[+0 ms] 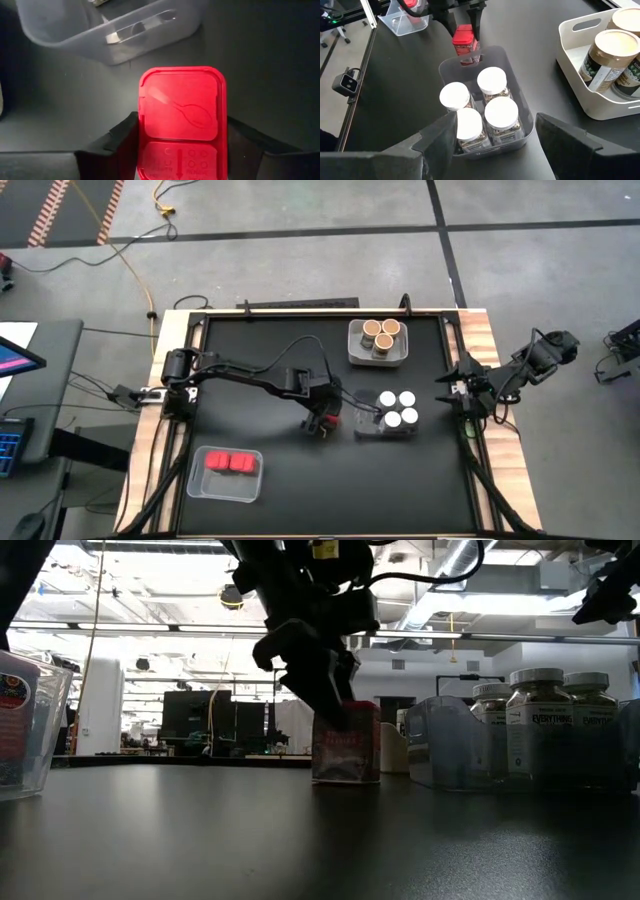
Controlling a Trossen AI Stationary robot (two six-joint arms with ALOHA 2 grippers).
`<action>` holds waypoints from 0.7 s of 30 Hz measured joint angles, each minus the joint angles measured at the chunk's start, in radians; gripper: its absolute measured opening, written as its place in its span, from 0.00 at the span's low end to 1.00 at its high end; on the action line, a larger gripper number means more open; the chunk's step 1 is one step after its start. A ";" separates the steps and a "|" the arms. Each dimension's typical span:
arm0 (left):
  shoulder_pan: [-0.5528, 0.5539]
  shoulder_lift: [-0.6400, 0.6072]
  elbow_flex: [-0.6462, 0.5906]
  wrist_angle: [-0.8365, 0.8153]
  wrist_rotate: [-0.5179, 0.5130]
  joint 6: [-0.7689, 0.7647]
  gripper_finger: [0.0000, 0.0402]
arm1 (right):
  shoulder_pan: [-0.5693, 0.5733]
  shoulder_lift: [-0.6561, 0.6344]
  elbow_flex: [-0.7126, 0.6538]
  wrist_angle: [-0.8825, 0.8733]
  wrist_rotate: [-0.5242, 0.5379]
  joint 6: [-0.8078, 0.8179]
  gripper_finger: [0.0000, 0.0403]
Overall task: Sort spices by type
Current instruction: Put the red spice can in the transparent bin
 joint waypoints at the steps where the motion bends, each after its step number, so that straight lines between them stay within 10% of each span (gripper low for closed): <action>1: 0.000 -0.001 0.000 0.000 0.000 -0.022 0.52 | 0.000 0.000 0.000 0.000 0.000 0.000 0.73; 14: -0.013 -0.215 0.000 -0.155 -0.044 -0.233 0.53 | 0.000 0.000 0.000 0.000 0.000 -0.003 0.73; 21: -0.140 -0.406 0.000 -0.382 -0.227 -0.341 0.53 | 0.000 0.000 0.000 -0.001 0.000 -0.002 0.73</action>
